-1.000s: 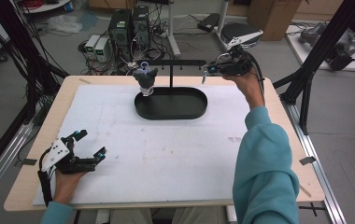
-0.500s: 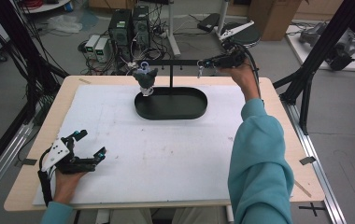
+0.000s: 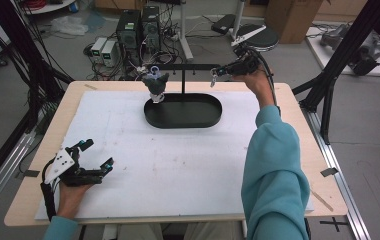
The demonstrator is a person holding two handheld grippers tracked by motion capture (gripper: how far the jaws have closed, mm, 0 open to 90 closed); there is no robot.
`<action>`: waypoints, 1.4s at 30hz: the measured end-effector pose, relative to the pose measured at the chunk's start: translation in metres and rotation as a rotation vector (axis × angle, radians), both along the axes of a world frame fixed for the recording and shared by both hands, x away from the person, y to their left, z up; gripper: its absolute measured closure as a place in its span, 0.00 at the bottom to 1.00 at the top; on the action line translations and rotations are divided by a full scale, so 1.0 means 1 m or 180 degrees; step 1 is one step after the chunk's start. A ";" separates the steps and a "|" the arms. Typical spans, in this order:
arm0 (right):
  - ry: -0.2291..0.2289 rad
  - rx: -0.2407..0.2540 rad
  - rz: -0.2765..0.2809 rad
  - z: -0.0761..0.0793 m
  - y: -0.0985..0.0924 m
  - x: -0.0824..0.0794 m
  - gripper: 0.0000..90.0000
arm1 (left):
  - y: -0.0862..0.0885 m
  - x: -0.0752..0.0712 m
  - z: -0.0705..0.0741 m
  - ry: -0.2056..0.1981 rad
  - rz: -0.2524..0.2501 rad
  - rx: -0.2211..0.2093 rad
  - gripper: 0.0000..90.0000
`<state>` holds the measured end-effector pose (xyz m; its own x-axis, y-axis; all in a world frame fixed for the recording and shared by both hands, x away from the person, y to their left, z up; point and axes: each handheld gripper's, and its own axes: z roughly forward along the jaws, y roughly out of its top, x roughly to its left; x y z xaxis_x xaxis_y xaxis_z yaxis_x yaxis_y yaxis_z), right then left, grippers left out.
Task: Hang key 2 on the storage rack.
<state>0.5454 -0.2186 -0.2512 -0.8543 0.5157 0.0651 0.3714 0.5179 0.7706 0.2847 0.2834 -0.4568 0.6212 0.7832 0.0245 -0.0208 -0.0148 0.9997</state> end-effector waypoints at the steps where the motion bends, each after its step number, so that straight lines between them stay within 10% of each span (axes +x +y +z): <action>1: 0.0009 -0.0008 0.0011 -0.001 0.000 0.001 0.99 | 0.000 0.000 0.000 0.0001 0.0000 -0.0002 0.02; 42: -0.0012 -0.0089 -0.0159 -0.018 -0.002 0.015 0.98 | 0.000 0.000 0.000 0.0005 0.0003 0.0024 0.02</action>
<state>0.5608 -0.2204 -0.2695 -0.8276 0.5594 0.0469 0.3945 0.5200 0.7576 0.2844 0.2833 -0.4566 0.6206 0.7836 0.0294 -0.0192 -0.0223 0.9996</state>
